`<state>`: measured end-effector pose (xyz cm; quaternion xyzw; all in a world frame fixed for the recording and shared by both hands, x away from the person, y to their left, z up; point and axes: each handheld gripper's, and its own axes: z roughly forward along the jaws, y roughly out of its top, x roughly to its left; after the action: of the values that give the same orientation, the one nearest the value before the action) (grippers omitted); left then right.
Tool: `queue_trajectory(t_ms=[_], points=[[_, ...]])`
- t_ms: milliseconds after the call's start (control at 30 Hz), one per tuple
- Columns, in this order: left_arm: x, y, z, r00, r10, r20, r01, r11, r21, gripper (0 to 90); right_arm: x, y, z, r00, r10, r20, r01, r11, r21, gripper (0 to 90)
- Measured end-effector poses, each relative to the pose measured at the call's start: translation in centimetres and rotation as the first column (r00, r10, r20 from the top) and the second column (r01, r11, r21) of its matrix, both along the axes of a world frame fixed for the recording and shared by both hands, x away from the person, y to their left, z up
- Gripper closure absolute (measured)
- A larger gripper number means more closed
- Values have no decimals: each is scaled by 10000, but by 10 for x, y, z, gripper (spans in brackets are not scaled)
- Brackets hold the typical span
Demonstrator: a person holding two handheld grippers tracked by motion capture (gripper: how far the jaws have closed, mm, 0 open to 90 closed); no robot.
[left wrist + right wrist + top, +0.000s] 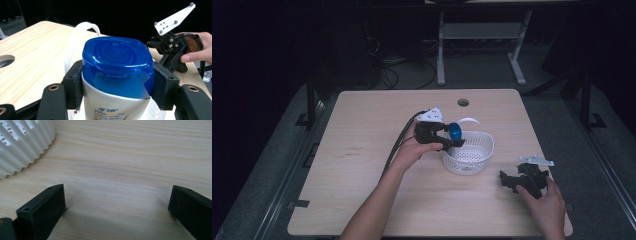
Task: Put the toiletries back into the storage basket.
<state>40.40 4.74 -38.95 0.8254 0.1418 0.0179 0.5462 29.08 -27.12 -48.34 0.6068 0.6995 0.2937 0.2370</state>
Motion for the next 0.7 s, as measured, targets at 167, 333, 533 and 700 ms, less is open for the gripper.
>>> queue_trajectory(t_ms=[167,333,533,700], points=[[-1,0,-1,10000,-28,44,29,10000,-43,370,0,0,0,10000,-6,-5,6,10000,5,5],[-3,1,-2,10000,-11,50,12,10000,-82,367,0,0,0,10000,1,2,-1,10000,-1,5],[-4,5,-4,9999,-49,-105,47,9997,-246,361,0,0,0,10000,-3,-1,3,10000,-1,5],[-6,7,-7,9999,-21,-144,15,9991,-426,340,0,0,0,10000,-2,-1,2,10000,0,5]])
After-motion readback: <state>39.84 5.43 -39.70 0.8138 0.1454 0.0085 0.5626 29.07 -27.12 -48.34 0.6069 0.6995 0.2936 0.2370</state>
